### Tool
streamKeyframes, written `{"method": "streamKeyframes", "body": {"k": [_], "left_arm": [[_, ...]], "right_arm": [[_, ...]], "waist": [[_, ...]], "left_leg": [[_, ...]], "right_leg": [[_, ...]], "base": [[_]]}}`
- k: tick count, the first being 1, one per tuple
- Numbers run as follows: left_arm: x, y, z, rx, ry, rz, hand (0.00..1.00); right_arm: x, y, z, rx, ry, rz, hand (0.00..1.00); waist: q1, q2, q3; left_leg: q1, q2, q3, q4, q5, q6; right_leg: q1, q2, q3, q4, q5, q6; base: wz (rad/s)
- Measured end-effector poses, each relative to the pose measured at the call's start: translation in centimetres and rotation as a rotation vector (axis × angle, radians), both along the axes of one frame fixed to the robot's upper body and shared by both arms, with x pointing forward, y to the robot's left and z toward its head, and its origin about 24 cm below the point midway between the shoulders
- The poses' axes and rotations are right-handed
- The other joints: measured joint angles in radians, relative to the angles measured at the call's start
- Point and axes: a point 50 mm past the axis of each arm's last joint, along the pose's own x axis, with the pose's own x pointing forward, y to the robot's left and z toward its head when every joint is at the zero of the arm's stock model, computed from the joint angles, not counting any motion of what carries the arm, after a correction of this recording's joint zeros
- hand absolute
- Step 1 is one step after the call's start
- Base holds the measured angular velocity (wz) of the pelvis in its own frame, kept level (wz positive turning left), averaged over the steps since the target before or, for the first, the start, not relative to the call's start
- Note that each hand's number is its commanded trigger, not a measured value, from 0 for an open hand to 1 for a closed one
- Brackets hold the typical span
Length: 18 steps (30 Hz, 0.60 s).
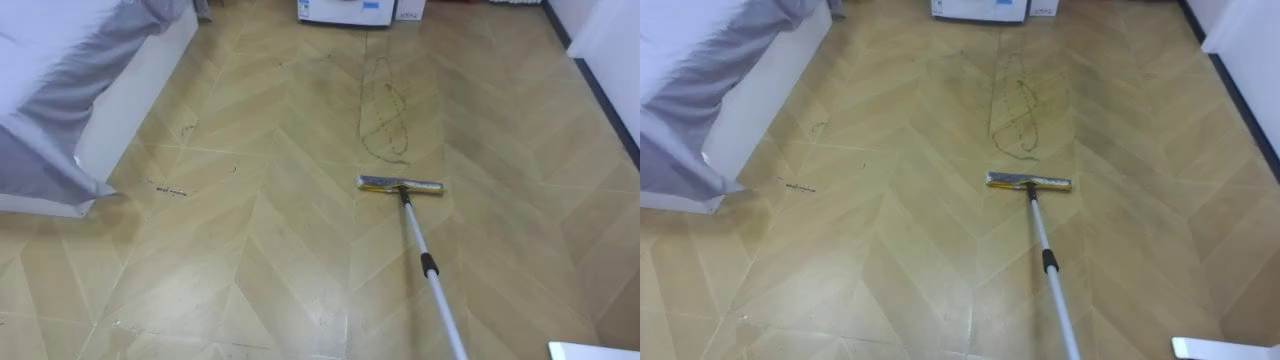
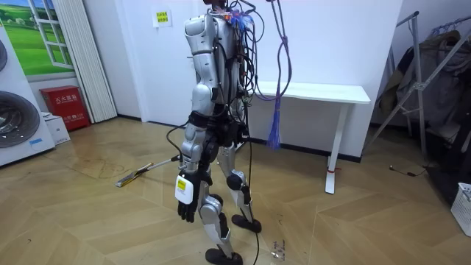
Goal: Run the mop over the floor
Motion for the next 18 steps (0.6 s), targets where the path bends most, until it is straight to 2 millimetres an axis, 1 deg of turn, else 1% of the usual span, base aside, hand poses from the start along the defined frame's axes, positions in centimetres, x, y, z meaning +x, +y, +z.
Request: {"method": "streamKeyframes", "body": {"k": [6, 18], "left_arm": [[0.0, 0.01, 0.0, 0.0, 0.0, 0.0, 0.0], [-0.06, -0.01, -0.01, 0.006, 0.012, -0.003, 0.0]], "right_arm": [[-0.04, -0.01, 0.0, 0.0, 0.001, -0.001, 1.0], [0.1, -0.05, 0.01, 0.0, 0.002, 0.001, 1.0]], "waist": [[-0.001, 0.004, -0.0008], [0.0, 0.002, -0.001]], "left_leg": [[0.0, 0.0, 0.0, 0.0, 0.0, 0.0], [-0.012, 0.0, -0.001, 0.0, 0.0, 0.0]], "right_leg": [[0.0, 0.0, 0.0, 0.0, 0.0, 0.0], [-0.013, 0.0, -0.002, 0.0, 0.0, 0.0]], "base": [[0.0], [0.0]]}}
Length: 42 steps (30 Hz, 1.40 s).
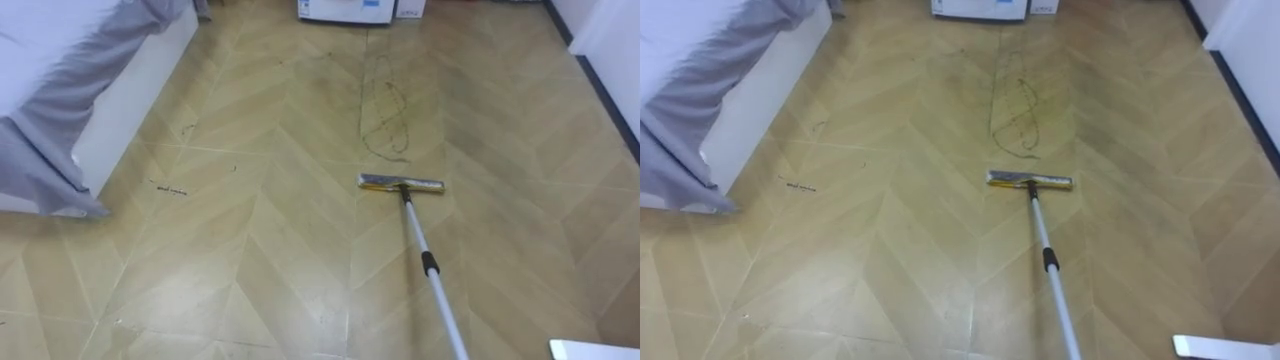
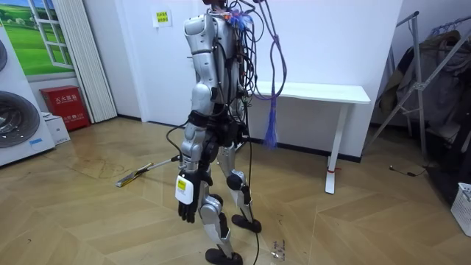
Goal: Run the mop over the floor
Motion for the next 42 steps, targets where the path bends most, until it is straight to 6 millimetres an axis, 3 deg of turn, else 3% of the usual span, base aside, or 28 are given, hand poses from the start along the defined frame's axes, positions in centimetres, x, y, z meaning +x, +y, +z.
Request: {"method": "streamKeyframes", "body": {"k": [7, 10, 15, 18, 21, 22, 24, 26, 27, 32, 33, 34, 35, 36, 37, 38, 39, 40, 42], "left_arm": [[0.9, -0.1, 0.0, -0.005, -0.023, -0.019, 0.0], [1.5, -0.2, 0.0, -0.003, -0.046, -0.032, 0.0], [2.7, -0.4, -0.1, 0.006, -0.088, 0.002, 0.0], [3.2, -0.4, -0.2, 0.009, -0.107, 0.075, 0.0], [3.1, -0.3, -0.2, 0.008, -0.116, 0.139, 0.0], [3.3, -0.4, -0.2, 0.008, -0.121, 0.14, 0.0], [3.6, -0.6, -0.2, 0.014, -0.131, 0.141, 0.0], [3.7, -0.8, -0.2, 0.015, -0.137, 0.161, 0.0], [3.9, -0.8, -0.2, 0.016, -0.143, 0.166, 0.0], [3.9, -0.7, -0.2, 0.028, -0.139, 0.233, 0.0], [3.8, -0.7, -0.2, 0.026, -0.139, 0.24, 0.0], [3.6, -0.8, -0.3, 0.022, -0.141, 0.263, 0.0], [3.3, -1.0, -0.3, 0.016, -0.143, 0.285, 0.0], [3.0, -1.1, -0.3, 0.018, -0.143, 0.293, 0.0], [2.6, -1.2, -0.3, 0.026, -0.139, 0.294, 0.0], [2.3, -1.3, -0.4, 0.028, -0.137, 0.305, 0.0], [2.2, -1.5, -0.4, 0.023, -0.134, 0.308, 0.0], [2.3, -1.7, -0.4, 0.01, -0.146, 0.319, 0.0], [2.1, -1.3, -0.3, 0.013, -0.146, 0.331, 0.0]], "right_arm": [[0.5, 0.0, 0.0, 0.003, -0.007, -0.012, 1.0], [0.8, 0.1, 0.0, 0.001, -0.013, -0.021, 1.0], [1.5, 0.1, -0.1, -0.016, -0.05, -0.035, 1.0], [2.5, 0.1, 0.0, -0.03, -0.08, -0.045, 1.0], [2.4, 0.1, -0.1, -0.038, -0.082, -0.064, 1.0], [2.2, -0.1, 0.0, -0.045, -0.075, -0.08, 1.0], [2.0, -0.4, 0.0, -0.054, -0.072, -0.103, 1.0], [1.6, -0.5, 0.1, -0.056, -0.078, -0.154, 1.0], [1.5, -0.5, 0.0, -0.055, -0.077, -0.164, 1.0], [1.1, -0.2, -0.1, -0.068, -0.084, -0.2, 1.0], [1.0, -0.2, -0.1, -0.068, -0.084, -0.201, 1.0], [1.4, -0.2, -0.1, -0.068, -0.09, -0.2, 1.0], [1.9, -0.4, 0.0, -0.073, -0.097, -0.197, 1.0], [2.5, -0.4, 0.1, -0.074, -0.108, -0.193, 1.0], [3.6, -0.6, 0.2, -0.075, -0.12, -0.184, 1.0], [4.8, -1.0, 0.5, -0.076, -0.137, -0.176, 1.0], [5.4, -1.3, 0.6, -0.078, -0.148, -0.177, 1.0], [6.8, -2.0, 1.1, -0.081, -0.178, -0.178, 1.0], [8.9, -2.3, 1.6, -0.078, -0.228, -0.156, 1.0]], "waist": [[0.0, 0.001, -0.0042], [0.0, 0.01, -0.0073], [-0.003, 0.02, -0.0026], [0.003, 0.029, -0.0012], [0.011, 0.029, 0.0007], [0.023, 0.029, 0.0], [0.032, 0.037, 0.0069], [0.026, 0.048, 0.0073], [0.025, 0.05, 0.0069], [0.06, 0.052, 0.0008], [0.062, 0.052, 0.0014], [0.074, 0.049, -0.0003], [0.088, 0.045, 0.001], [0.095, 0.048, -0.0009], [0.109, 0.039, 0.0001], [0.126, 0.023, 0.0068], [0.133, 0.026, 0.0065], [0.141, 0.032, 0.0081], [0.164, 0.025, 0.0129]], "left_leg": [[-0.059, 0.0, -0.006, 0.019, 0.001, -0.001], [-0.103, 0.002, -0.012, 0.041, 0.001, -0.001], [-0.185, 0.004, -0.02, 0.098, 0.001, 0.001], [-0.262, 0.008, -0.024, 0.133, 0.002, 0.003], [-0.348, -0.001, -0.032, 0.196, -0.001, 0.006], [-0.392, -0.005, -0.032, 0.231, -0.01, 0.009], [-0.463, -0.007, -0.035, 0.302, -0.036, 0.007], [-0.554, -0.021, -0.059, 0.393, -0.054, 0.001], [-0.578, -0.02, -0.059, 0.414, -0.057, 0.0], [-0.754, -0.017, -0.072, 0.66, -0.105, -0.035], [-0.768, -0.013, -0.07, 0.689, -0.105, -0.035], [-0.797, 0.007, -0.055, 0.758, -0.103, -0.038], [-0.846, 0.034, -0.04, 0.846, -0.067, -0.054], [-0.874, 0.043, -0.031, 0.895, -0.03, -0.051], [-0.928, 0.053, -0.023, 0.98, 0.072, -0.044], [-0.978, 0.054, -0.025, 1.053, 0.179, -0.046], [-1.002, 0.054, -0.024, 1.089, 0.222, -0.049], [-1.044, 0.049, -0.01, 1.176, 0.25, -0.053], [-1.087, 0.05, 0.038, 1.234, 0.223, -0.027]], "right_leg": [[-0.05, 0.001, -0.008, 0.003, 0.002, -0.003], [-0.092, 0.001, -0.024, 0.024, 0.002, -0.003], [-0.158, 0.0, -0.042, 0.056, 0.002, -0.003], [-0.253, -0.008, -0.055, 0.142, -0.013, -0.008], [-0.359, -0.027, -0.049, 0.253, -0.052, -0.017], [-0.413, -0.038, -0.046, 0.316, -0.076, -0.019], [-0.48, -0.05, -0.044, 0.396, -0.119, -0.022], [-0.564, -0.067, -0.052, 0.498, -0.178, -0.03], [-0.589, -0.07, -0.051, 0.527, -0.188, -0.034], [-0.752, -0.093, -0.051, 0.795, -0.303, -0.083], [-0.763, -0.096, -0.052, 0.82, -0.319, -0.094], [-0.781, -0.094, -0.052, 0.86, -0.342, -0.105], [-0.799, -0.084, -0.051, 0.895, -0.362, -0.118], [-0.806, -0.084, -0.048, 0.915, -0.369, -0.127], [-0.815, -0.081, -0.036, 0.946, -0.378, -0.138], [-0.813, -0.074, -0.018, 0.965, -0.383, -0.136], [-0.813, -0.069, -0.014, 0.972, -0.385, -0.141], [-0.813, -0.063, -0.007, 0.991, -0.391, -0.15], [-0.819, -0.062, 0.006, 1.016, -0.408, -0.154]], "base": [[0.0], [0.07], [0.12], [0.03], [0.12], [0.09], [0.08], [0.29], [0.23], [0.1], [0.07], [-0.09], [-0.21], [-0.35], [-0.39], [-0.38], [-0.33], [-0.28], [-0.25]]}}
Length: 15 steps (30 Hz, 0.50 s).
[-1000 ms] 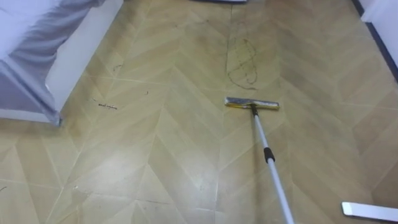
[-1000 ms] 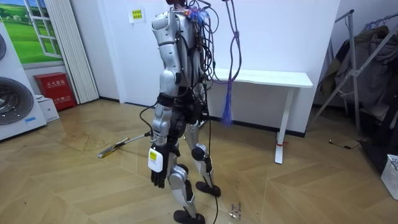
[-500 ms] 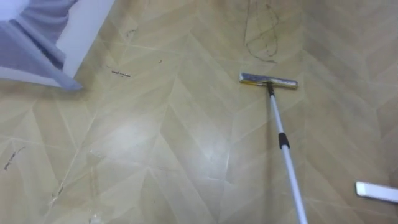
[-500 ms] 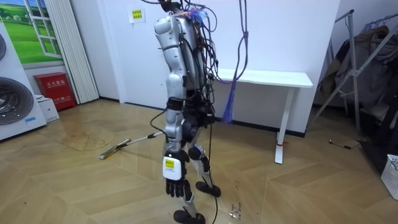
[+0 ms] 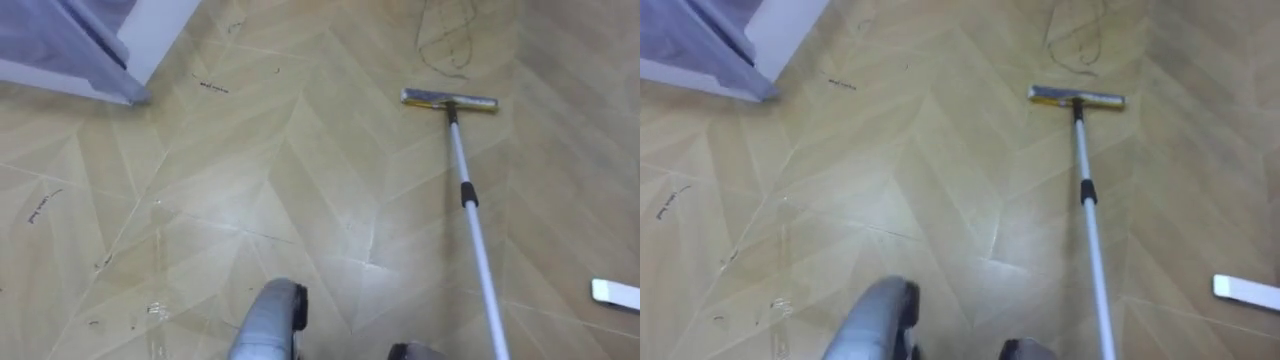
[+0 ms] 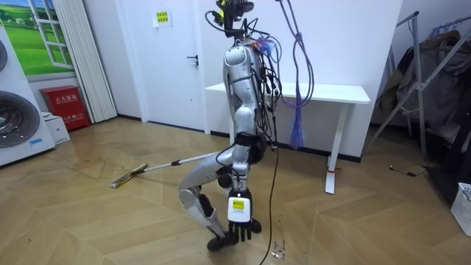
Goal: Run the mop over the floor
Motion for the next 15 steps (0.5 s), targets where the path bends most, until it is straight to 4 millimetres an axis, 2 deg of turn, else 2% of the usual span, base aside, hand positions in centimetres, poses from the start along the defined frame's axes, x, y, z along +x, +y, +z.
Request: {"method": "streamKeyframes", "body": {"k": [1, 2, 3, 4, 5, 6, 7, 8, 9, 10, 11, 12, 13, 15], "left_arm": [[0.2, 0.3, 0.1, 0.008, -0.013, -0.014, 0.0], [0.5, 0.6, 0.3, 0.009, -0.03, -0.022, 0.0], [0.7, 0.8, 0.3, 0.007, -0.039, -0.026, 0.0], [1.2, 0.9, 0.4, 0.003, -0.056, -0.034, 0.0], [1.6, 1.0, 0.5, 0.002, -0.066, -0.039, 0.0], [2.1, 0.9, 0.5, -0.002, -0.078, -0.044, 0.0], [2.7, 0.8, 0.6, -0.005, -0.092, -0.049, 0.0], [3.1, 0.7, 0.6, -0.006, -0.101, -0.058, 0.0], [3.2, 0.7, 0.6, -0.005, -0.103, -0.062, 0.0], [4.0, 0.7, 0.8, -0.001, -0.12, -0.07, 0.0], [4.4, 0.7, 0.9, 0.012, -0.142, -0.078, 0.0], [4.7, 0.8, 1.0, 0.021, -0.16, -0.086, 0.0], [5.0, 0.9, 1.2, 0.039, -0.18, -0.09, 0.0], [5.5, 0.8, 1.3, 0.057, -0.202, -0.089, 0.0]], "right_arm": [[0.9, -0.1, 0.2, 0.005, -0.028, 0.003, 1.0], [1.7, -0.2, 0.5, 0.012, -0.054, 0.003, 1.0], [2.0, -0.3, 0.6, 0.013, -0.064, 0.001, 1.0], [2.2, -0.4, 0.6, 0.013, -0.076, -0.003, 1.0], [1.9, -0.4, 0.6, 0.016, -0.077, -0.011, 1.0], [0.9, -0.6, 0.4, 0.022, -0.064, -0.038, 1.0], [0.0, -0.8, 0.3, 0.026, -0.046, -0.06, 1.0], [-1.0, -1.3, 0.2, 0.017, -0.024, -0.064, 1.0], [-1.6, -1.6, 0.3, 0.012, -0.013, -0.071, 1.0], [-3.1, -2.3, 0.3, -0.007, 0.021, -0.083, 1.0], [-5.0, -2.9, 0.3, -0.03, 0.064, -0.092, 1.0], [-5.7, -3.0, 0.3, -0.037, 0.081, -0.097, 1.0], [-6.8, -2.9, 0.2, -0.044, 0.107, -0.103, 1.0], [-8.3, -2.3, -0.1, -0.043, 0.14, -0.11, 1.0]], "waist": [[0.006, -0.004, 0.0018], [0.006, -0.007, 0.0032], [0.005, -0.007, 0.0032], [0.0, -0.008, 0.0068], [-0.005, -0.006, 0.0055], [-0.009, 0.002, 0.0008], [-0.012, -0.001, 0.003], [-0.022, 0.003, 0.0005], [-0.031, 0.005, -0.0007], [-0.044, 0.014, 0.0016], [-0.048, 0.025, -0.0049], [-0.049, 0.029, -0.0068], [-0.052, 0.038, -0.0103], [-0.077, 0.051, -0.0109]], "left_leg": [[0.004, -0.002, 0.023, -0.069, -0.029, 0.005], [0.034, -0.005, 0.038, -0.214, -0.063, 0.005], [0.053, -0.006, 0.039, -0.304, -0.078, 0.006], [0.084, -0.012, 0.044, -0.41, -0.153, 0.015], [0.099, -0.02, 0.047, -0.438, -0.193, 0.021], [0.121, -0.032, 0.062, -0.484, -0.259, 0.077], [0.136, -0.053, 0.068, -0.499, -0.273, 0.1], [0.152, -0.076, 0.068, -0.51, -0.291, 0.126], [0.16, -0.087, 0.07, -0.513, -0.302, 0.135], [0.178, -0.11, 0.072, -0.513, -0.321, 0.151], [0.194, -0.119, 0.074, -0.511, -0.343, 0.168], [0.204, -0.122, 0.073, -0.514, -0.354, 0.174], [0.221, -0.124, 0.066, -0.518, -0.378, 0.174], [0.253, -0.124, 0.063, -0.534, -0.395, 0.181]], "right_leg": [[0.0, 0.001, 0.002, 0.0, -0.005, 0.009], [-0.004, 0.002, 0.003, -0.006, -0.009, 0.017], [-0.007, 0.002, 0.003, -0.008, -0.012, 0.023], [-0.011, -0.001, 0.003, -0.011, -0.019, 0.033], [-0.011, -0.005, 0.002, -0.019, -0.021, 0.038], [-0.004, -0.009, 0.002, -0.037, -0.022, 0.055], [0.011, -0.028, 0.0, -0.057, -0.017, 0.078], [0.029, -0.037, 0.011, -0.073, -0.013, 0.086], [0.032, -0.04, 0.025, -0.063, -0.008, 0.095], [0.015, -0.043, 0.054, -0.01, 0.032, 0.106], [-0.019, -0.04, 0.09, 0.062, 0.106, 0.122], [-0.037, -0.037, 0.106, 0.095, 0.146, 0.134], [-0.077, -0.025, 0.12, 0.124, 0.179, 0.137], [-0.141, -0.013, 0.132, 0.106, 0.182, 0.138]], "base": [[-0.1], [0.0], [0.12], [0.2], [0.36], [0.36], [0.33], [0.23], [0.34], [0.35], [0.26], [-0.04], [-0.16], [0.01]]}}
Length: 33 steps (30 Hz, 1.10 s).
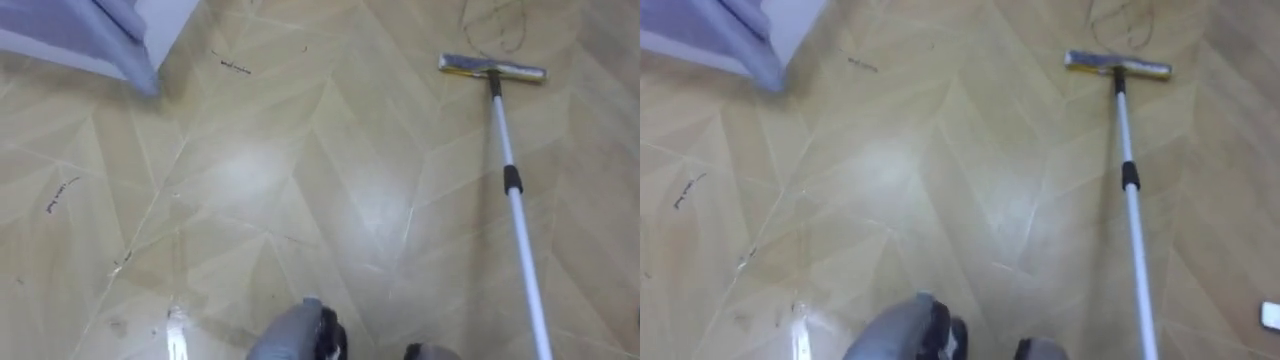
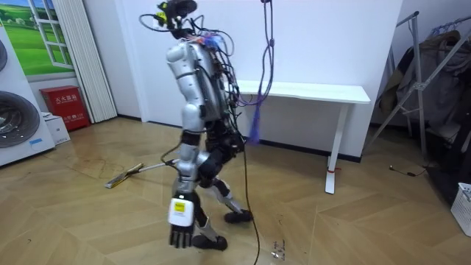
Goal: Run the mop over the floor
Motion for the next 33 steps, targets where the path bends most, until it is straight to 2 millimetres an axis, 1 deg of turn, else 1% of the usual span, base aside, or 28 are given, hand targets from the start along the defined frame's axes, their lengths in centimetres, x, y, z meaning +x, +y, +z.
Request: {"method": "streamKeyframes", "body": {"k": [1, 3, 4, 5, 6, 7, 9, 11, 12, 13, 14, 15, 16, 17, 18, 19, 20, 21, 22, 23, 25, 26, 27, 28, 29, 30, 31, 33], "left_arm": [[0.1, -0.1, 0.0, 0.001, -0.008, 0.001, 0.0], [0.2, -0.4, 0.0, 0.0, -0.012, -0.011, 0.0], [0.2, -0.7, 0.0, -0.001, -0.01, -0.017, 0.0], [0.1, -1.0, -0.1, -0.006, -0.005, -0.015, 0.0], [0.0, -1.1, -0.2, -0.009, -0.001, -0.017, 0.0], [-0.2, -1.1, -0.2, -0.012, 0.004, -0.01, 0.0], [-0.3, -1.0, -0.2, -0.009, 0.012, 0.01, 0.0], [-0.3, -0.6, -0.1, 0.007, 0.013, 0.027, 0.0], [-0.3, -0.2, 0.0, 0.022, 0.011, 0.04, 0.0], [-0.4, 0.2, 0.2, 0.035, 0.007, 0.053, 0.0], [-0.2, 0.4, 0.4, 0.044, -0.005, 0.058, 0.0], [-0.1, 0.3, 0.4, 0.044, -0.011, 0.052, 0.0], [0.0, 0.2, 0.4, 0.042, -0.015, 0.043, 0.0], [0.1, 0.2, 0.5, 0.037, -0.02, 0.041, 0.0], [0.0, 0.3, 0.5, 0.035, -0.019, 0.045, 0.0], [-0.4, 0.3, 0.4, 0.03, -0.011, 0.05, 0.0], [-0.8, 0.3, 0.3, 0.017, -0.001, 0.05, 0.0], [-1.1, 0.3, 0.3, 0.013, 0.005, 0.05, 0.0], [-1.2, 0.3, 0.3, 0.0, 0.007, 0.045, 0.0], [-1.2, 0.2, 0.2, -0.005, 0.009, 0.044, 0.0], [-0.9, -0.3, 0.2, -0.023, 0.006, 0.019, 0.0], [-0.7, -0.4, 0.2, -0.02, 0.003, 0.003, 0.0], [-0.7, -0.6, 0.2, -0.018, 0.003, -0.005, 0.0], [-0.6, -0.8, 0.2, -0.016, -0.005, -0.021, 0.0], [-0.5, -0.8, 0.2, -0.013, -0.006, -0.03, 0.0], [-0.4, -0.9, 0.2, -0.011, -0.012, -0.036, 0.0], [-0.3, -0.8, 0.3, -0.009, -0.021, -0.025, 0.0], [0.0, -0.7, 0.4, -0.005, -0.04, -0.023, 0.0]], "right_arm": [[-0.8, 0.6, -0.3, 0.006, 0.016, -0.004, 1.0], [-1.0, 1.7, -0.7, 0.018, 0.024, 0.0, 1.0], [-1.0, 2.3, -0.9, 0.027, 0.027, -0.001, 1.0], [-1.3, 2.8, -1.0, 0.037, 0.041, -0.007, 1.0], [-1.3, 2.9, -1.1, 0.042, 0.047, -0.01, 1.0], [-0.9, 3.1, -1.1, 0.044, 0.046, -0.011, 1.0], [0.8, 2.8, -1.0, 0.027, 0.023, 0.0, 1.0], [3.3, 2.3, -0.6, 0.006, -0.014, 0.025, 1.0], [5.2, 1.8, -0.2, -0.008, -0.044, 0.034, 1.0], [7.2, 1.3, 0.3, -0.022, -0.089, 0.043, 1.0], [9.6, 0.8, 1.0, -0.033, -0.145, 0.066, 1.0], [10.7, 0.6, 1.4, -0.036, -0.176, 0.068, 1.0], [12.9, 0.3, 2.2, -0.037, -0.237, 0.072, 1.0], [14.0, 0.1, 2.7, -0.026, -0.283, 0.062, 1.0], [14.7, 0.2, 2.9, -0.016, -0.306, 0.062, 1.0], [15.6, 0.5, 3.2, 0.014, -0.345, 0.056, 1.0], [15.6, 0.7, 3.1, 0.036, -0.36, 0.039, 1.0], [15.3, 0.7, 3.0, 0.045, -0.361, 0.027, 1.0], [14.5, 0.8, 2.6, 0.06, -0.352, 0.009, 1.0], [13.7, 0.7, 2.3, 0.063, -0.34, 0.001, 1.0], [9.7, 0.0, 1.4, 0.059, -0.255, -0.046, 1.0], [7.1, -0.5, 1.0, 0.053, -0.19, -0.057, 1.0], [5.6, -0.8, 0.9, 0.045, -0.151, -0.06, 1.0], [2.8, -1.2, 0.7, 0.026, -0.079, -0.064, 1.0], [1.5, -1.3, 0.7, 0.018, -0.046, -0.063, 1.0], [-0.8, -1.3, 0.6, 0.01, 0.008, -0.077, 1.0], [-2.3, -0.9, 0.5, 0.012, 0.043, -0.089, 1.0], [-3.3, 0.1, 0.1, 0.024, 0.068, -0.095, 1.0]], "waist": [[-0.013, 0.004, -0.002], [-0.03, 0.004, -0.0026], [-0.038, 0.004, -0.0014], [-0.038, 0.002, -0.0013], [-0.035, 0.001, -0.0014], [-0.023, -0.001, 0.0004], [-0.015, -0.003, 0.0013], [-0.005, -0.014, 0.0075], [0.009, -0.029, 0.0101], [0.03, -0.047, 0.0119], [0.051, -0.067, 0.0227], [0.054, -0.073, 0.0258], [0.063, -0.079, 0.03], [0.084, -0.078, 0.0291], [0.097, -0.085, 0.0327], [0.11, -0.092, 0.0312], [0.11, -0.087, 0.03], [0.11, -0.085, 0.0295], [0.104, -0.084, 0.0276], [0.099, -0.081, 0.0225], [0.082, -0.056, 0.0142], [0.068, -0.05, 0.0117], [0.061, -0.044, 0.007], [0.051, -0.026, 0.0], [0.047, -0.018, -0.0038], [0.028, 0.0, -0.0097], [0.016, 0.02, -0.0143], [-0.005, 0.034, -0.0054]], "left_leg": [[0.019, 0.0, -0.002, -0.018, -0.006, -0.001], [0.05, 0.0, -0.004, -0.051, -0.011, -0.009], [0.071, 0.001, -0.006, -0.067, -0.019, -0.018], [0.096, 0.003, -0.017, -0.075, -0.035, -0.032], [0.11, 0.005, -0.021, -0.078, -0.041, -0.042], [0.137, 0.015, -0.025, -0.081, -0.051, -0.059], [0.15, 0.039, -0.018, -0.043, -0.055, -0.073], [0.11, 0.065, -0.012, 0.086, -0.013, -0.144], [0.067, 0.081, -0.017, 0.2, 0.054, -0.164], [0.012, 0.093, -0.023, 0.311, 0.154, -0.18], [-0.044, 0.09, -0.03, 0.394, 0.272, -0.182], [-0.07, 0.088, -0.038, 0.428, 0.316, -0.186], [-0.123, 0.092, -0.042, 0.46, 0.335, -0.192], [-0.165, 0.103, -0.032, 0.427, 0.304, -0.17], [-0.172, 0.105, -0.03, 0.382, 0.281, -0.168], [-0.169, 0.101, -0.022, 0.222, 0.244, -0.171], [-0.149, 0.098, -0.022, 0.039, 0.226, -0.17], [-0.137, 0.095, -0.022, -0.045, 0.226, -0.168], [-0.126, 0.095, -0.009, -0.124, 0.231, -0.131], [-0.117, 0.092, -0.002, -0.131, 0.224, -0.119], [-0.07, 0.064, 0.005, -0.141, 0.187, -0.045], [-0.04, 0.038, 0.014, -0.142, 0.16, -0.031], [-0.029, 0.025, 0.015, -0.142, 0.145, -0.024], [-0.001, 0.003, 0.017, -0.14, 0.119, -0.014], [0.011, -0.004, 0.019, -0.139, 0.105, -0.009], [0.037, -0.016, 0.013, -0.139, 0.082, -0.002], [0.06, -0.019, 0.004, -0.142, 0.065, -0.001], [0.092, -0.02, 0.002, -0.168, 0.059, 0.0]], "right_leg": [[-0.048, 0.011, 0.004, -0.064, 0.003, 0.0], [-0.097, 0.026, 0.007, -0.243, 0.027, -0.013], [-0.117, 0.036, 0.005, -0.345, 0.086, -0.024], [-0.103, 0.05, 0.002, -0.38, 0.143, -0.035], [-0.083, 0.057, -0.001, -0.384, 0.155, -0.045], [-0.058, 0.064, -0.012, -0.385, 0.152, -0.063], [-0.029, 0.08, -0.025, -0.38, 0.118, -0.09], [-0.011, 0.095, -0.029, -0.352, 0.076, -0.1], [-0.004, 0.107, -0.026, -0.321, 0.049, -0.113], [-0.002, 0.117, -0.021, -0.291, 0.025, -0.128], [0.001, 0.121, -0.009, -0.263, 0.0, -0.136], [0.004, 0.125, -0.007, -0.256, -0.01, -0.139], [0.008, 0.143, -0.003, -0.246, -0.028, -0.14], [0.02, 0.157, -0.003, -0.245, -0.036, -0.137], [0.028, 0.156, -0.002, -0.246, -0.04, -0.142], [0.055, 0.158, -0.001, -0.259, -0.052, -0.143], [0.091, 0.165, -0.002, -0.284, -0.066, -0.135], [0.108, 0.165, -0.002, -0.296, -0.073, -0.133], [0.139, 0.161, -0.004, -0.323, -0.087, -0.121], [0.154, 0.153, -0.01, -0.341, -0.091, -0.114], [0.215, 0.132, -0.018, -0.384, -0.099, -0.095], [0.225, 0.1, -0.027, -0.342, -0.091, -0.075], [0.221, 0.085, -0.026, -0.305, -0.076, -0.048], [0.201, 0.056, -0.026, -0.218, -0.025, -0.002], [0.186, 0.048, -0.025, -0.17, 0.012, 0.003], [0.146, 0.038, -0.022, -0.084, 0.105, 0.007], [0.11, 0.041, -0.002, -0.037, 0.122, 0.007], [0.035, 0.046, 0.02, -0.058, 0.105, 0.009]], "base": [[0.06], [-0.03], [0.0], [0.0], [-0.12], [-0.18], [-0.08], [-0.02], [-0.25], [-0.3], [-0.22], [-0.06], [-0.06], [-0.13], [-0.27], [-0.15], [0.0], [0.17], [0.2], [0.41], [0.44], [0.32], [0.35], [0.21], [0.16], [0.06], [0.0], [-0.07]]}}
